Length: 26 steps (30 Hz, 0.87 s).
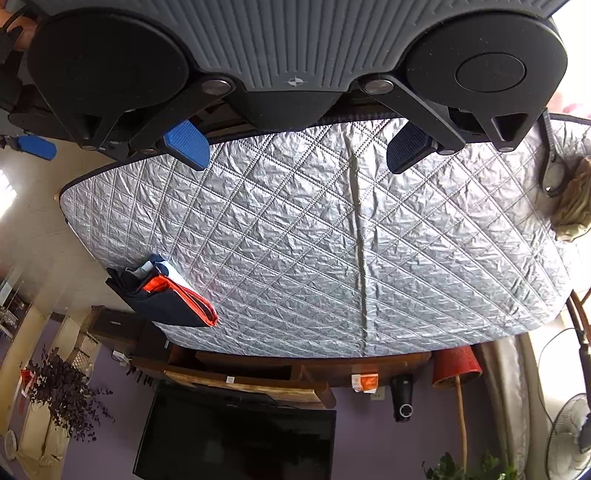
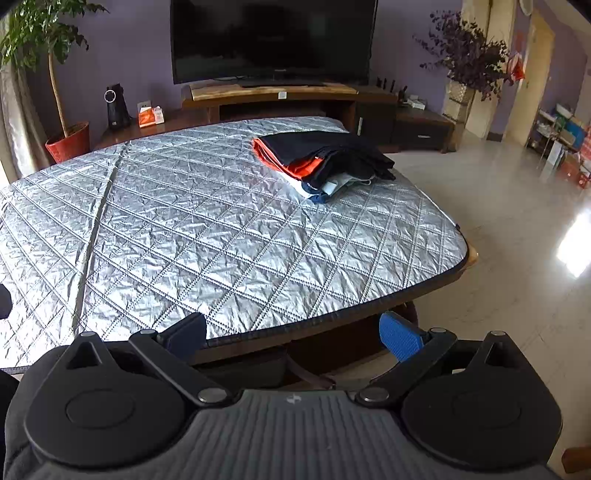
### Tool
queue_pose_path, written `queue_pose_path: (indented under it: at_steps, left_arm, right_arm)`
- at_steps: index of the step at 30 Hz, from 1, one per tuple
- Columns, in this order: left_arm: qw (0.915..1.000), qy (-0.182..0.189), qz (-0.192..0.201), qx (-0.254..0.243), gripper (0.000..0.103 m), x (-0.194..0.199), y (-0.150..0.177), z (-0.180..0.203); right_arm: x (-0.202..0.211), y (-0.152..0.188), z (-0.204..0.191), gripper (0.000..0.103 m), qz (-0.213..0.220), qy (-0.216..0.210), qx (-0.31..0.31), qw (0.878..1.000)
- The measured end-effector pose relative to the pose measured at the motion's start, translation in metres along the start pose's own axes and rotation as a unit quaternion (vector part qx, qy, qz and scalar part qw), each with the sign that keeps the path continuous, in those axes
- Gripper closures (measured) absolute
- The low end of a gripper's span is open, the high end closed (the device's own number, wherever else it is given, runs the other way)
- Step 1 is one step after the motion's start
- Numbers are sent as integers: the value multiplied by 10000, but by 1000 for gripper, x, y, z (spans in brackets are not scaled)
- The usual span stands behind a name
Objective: Fold clothes
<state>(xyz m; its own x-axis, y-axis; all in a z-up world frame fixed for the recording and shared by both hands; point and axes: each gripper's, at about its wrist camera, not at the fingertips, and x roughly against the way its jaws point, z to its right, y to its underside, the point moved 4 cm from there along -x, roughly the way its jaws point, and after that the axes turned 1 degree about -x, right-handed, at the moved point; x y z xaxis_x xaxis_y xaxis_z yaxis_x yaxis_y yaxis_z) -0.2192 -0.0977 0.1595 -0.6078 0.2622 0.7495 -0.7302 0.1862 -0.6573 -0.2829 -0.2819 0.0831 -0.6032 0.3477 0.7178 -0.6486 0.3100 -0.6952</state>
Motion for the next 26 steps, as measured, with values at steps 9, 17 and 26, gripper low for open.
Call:
queue_pose_path:
  at_steps: [9,17,26]
  left_arm:
    - [9993,187,-224,239,0,-15,-1,-9]
    - [9994,70,137,309,1,-10,-6,-15]
    - [9988,-132,-185,436,0,-25,-3,-29]
  right_arm:
    - [-2,-6,-1,3,72,72,-26,9999]
    - [-3,-7,-7,3,72,84,-20,9999]
    - [-5,-5,-28,1,11,-79,166,9998]
